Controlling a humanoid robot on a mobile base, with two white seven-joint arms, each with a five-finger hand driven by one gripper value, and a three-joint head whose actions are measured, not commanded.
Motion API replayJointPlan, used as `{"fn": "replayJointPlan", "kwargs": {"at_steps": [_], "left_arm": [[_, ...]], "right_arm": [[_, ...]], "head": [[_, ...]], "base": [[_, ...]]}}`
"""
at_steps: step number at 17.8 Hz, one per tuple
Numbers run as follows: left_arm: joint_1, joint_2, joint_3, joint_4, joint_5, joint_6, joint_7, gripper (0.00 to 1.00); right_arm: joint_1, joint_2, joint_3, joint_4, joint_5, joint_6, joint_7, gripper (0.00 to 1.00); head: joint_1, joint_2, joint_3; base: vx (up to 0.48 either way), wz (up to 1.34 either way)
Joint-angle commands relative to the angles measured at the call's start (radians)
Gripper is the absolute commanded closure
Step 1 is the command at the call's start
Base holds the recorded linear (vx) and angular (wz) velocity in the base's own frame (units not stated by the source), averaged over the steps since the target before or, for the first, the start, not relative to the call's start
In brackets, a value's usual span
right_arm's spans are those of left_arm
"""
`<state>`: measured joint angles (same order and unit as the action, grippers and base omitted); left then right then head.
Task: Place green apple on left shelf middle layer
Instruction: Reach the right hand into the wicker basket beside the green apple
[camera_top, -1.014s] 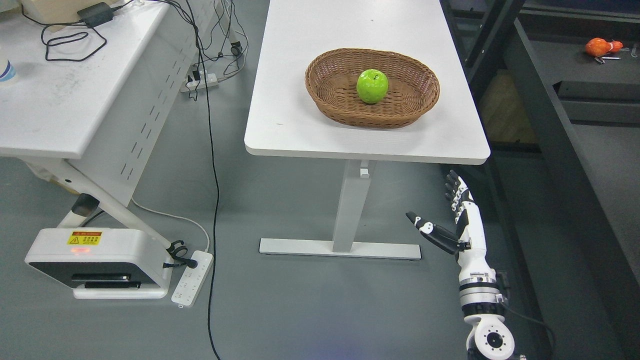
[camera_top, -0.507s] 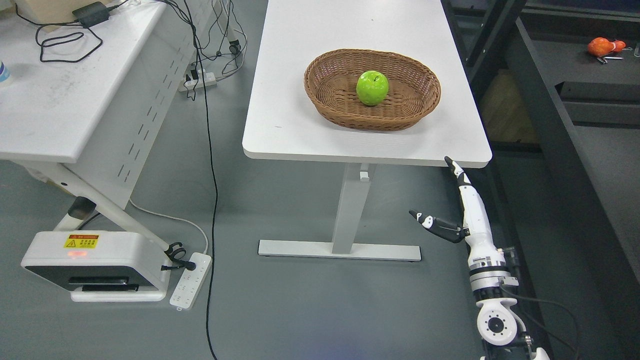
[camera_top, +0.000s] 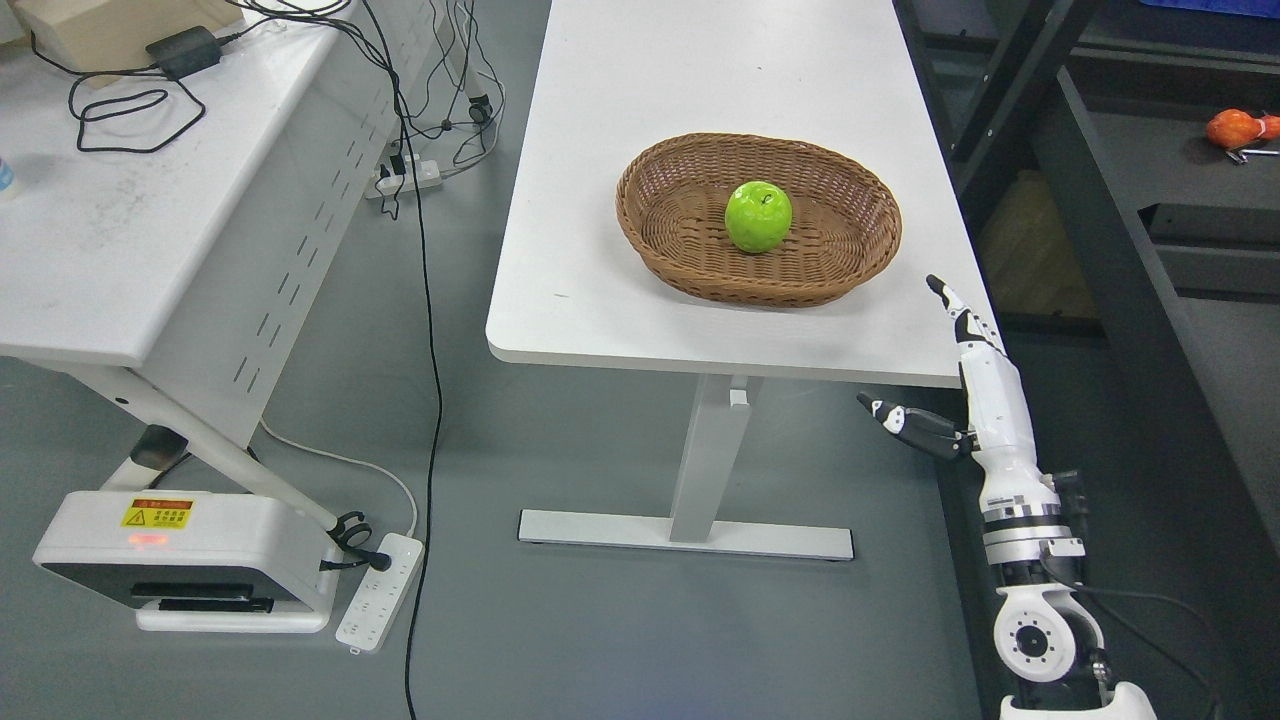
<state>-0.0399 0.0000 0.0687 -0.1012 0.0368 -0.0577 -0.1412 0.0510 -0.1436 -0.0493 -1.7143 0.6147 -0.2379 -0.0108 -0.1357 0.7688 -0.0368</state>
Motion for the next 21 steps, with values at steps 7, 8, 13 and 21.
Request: {"fn": "replayJointPlan", "kwargs": {"at_steps": [7,8,13,21], "left_arm": [[0.000,0.017,0.000,0.000,0.000,-0.001,0.000,0.00],[0.000,0.017,0.000,0.000,0.000,0.001,0.000,0.00],[0.000,0.017,0.000,0.000,0.000,-0.001,0.000,0.00],[0.000,0.017,0.000,0.000,0.000,0.001,0.000,0.00]], "right_arm": [[-0.052,0.009,-0.070,-0.010,-0.059,-0.020,0.012,0.00],[-0.062,0.010,-0.066,-0.010,-0.059,-0.018,0.012,0.00],[-0.077,0.030,0.021,-0.007,-0.056,0.008,0.032,0.00],[-0.194,0.071,0.203,0.211,0.003,0.066,0.167,0.00]], "head": [[0.0000,0.000,0.000],[0.0000,0.000,0.000],[0.0000,0.000,0.000],[0.0000,0.000,0.000]], "base": [[0.155,0.08],[0.159,0.03],[0.144,0.00],[0.116,0.00]]}}
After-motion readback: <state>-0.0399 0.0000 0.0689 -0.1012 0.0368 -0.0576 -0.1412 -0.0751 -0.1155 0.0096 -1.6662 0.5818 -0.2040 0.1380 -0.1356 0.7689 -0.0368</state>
